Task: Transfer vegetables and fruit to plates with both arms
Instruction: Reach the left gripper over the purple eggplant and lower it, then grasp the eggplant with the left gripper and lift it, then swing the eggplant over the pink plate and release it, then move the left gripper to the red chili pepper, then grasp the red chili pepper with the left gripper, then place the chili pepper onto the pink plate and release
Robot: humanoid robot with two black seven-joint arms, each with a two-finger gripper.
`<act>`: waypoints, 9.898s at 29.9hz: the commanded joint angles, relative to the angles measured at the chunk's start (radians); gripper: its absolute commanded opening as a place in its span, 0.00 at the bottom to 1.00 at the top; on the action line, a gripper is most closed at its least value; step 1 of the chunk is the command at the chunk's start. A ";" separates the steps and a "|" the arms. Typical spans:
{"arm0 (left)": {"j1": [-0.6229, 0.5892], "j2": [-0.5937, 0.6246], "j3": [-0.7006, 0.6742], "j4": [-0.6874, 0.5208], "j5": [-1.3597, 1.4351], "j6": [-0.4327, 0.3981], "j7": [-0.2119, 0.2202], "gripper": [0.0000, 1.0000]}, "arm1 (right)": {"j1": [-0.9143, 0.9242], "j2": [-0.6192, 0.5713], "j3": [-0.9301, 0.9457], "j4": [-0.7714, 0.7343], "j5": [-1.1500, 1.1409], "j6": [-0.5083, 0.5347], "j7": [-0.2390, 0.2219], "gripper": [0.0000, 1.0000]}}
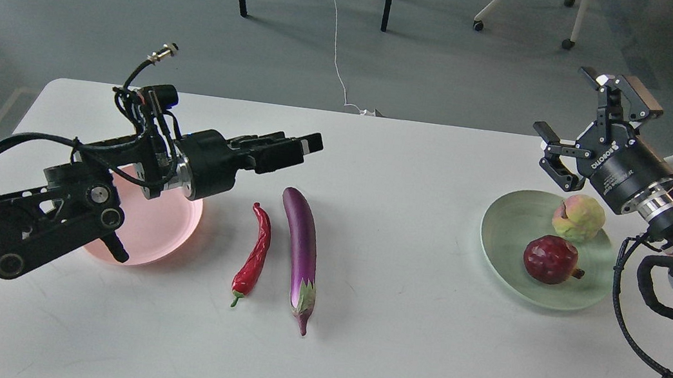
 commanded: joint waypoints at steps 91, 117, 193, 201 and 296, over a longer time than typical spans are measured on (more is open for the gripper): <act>-0.032 -0.289 0.153 0.244 -0.088 -0.225 0.492 0.29 | -0.129 -0.050 0.068 -0.001 0.016 0.021 0.000 0.98; -0.049 0.065 -0.016 0.089 -0.478 -0.225 0.468 0.28 | -0.131 -0.048 0.067 0.001 0.015 0.021 0.000 0.98; 0.018 0.112 0.121 -0.059 -0.079 -0.065 0.302 0.98 | -0.143 -0.045 0.073 0.002 0.013 0.023 0.000 0.98; 0.017 0.038 0.153 -0.042 -0.044 -0.074 0.320 0.98 | -0.148 -0.048 0.076 0.001 0.013 0.023 0.000 0.98; 0.099 0.239 0.058 0.049 -0.309 -0.090 0.385 0.52 | -0.174 -0.039 0.074 0.002 0.013 0.023 0.000 0.98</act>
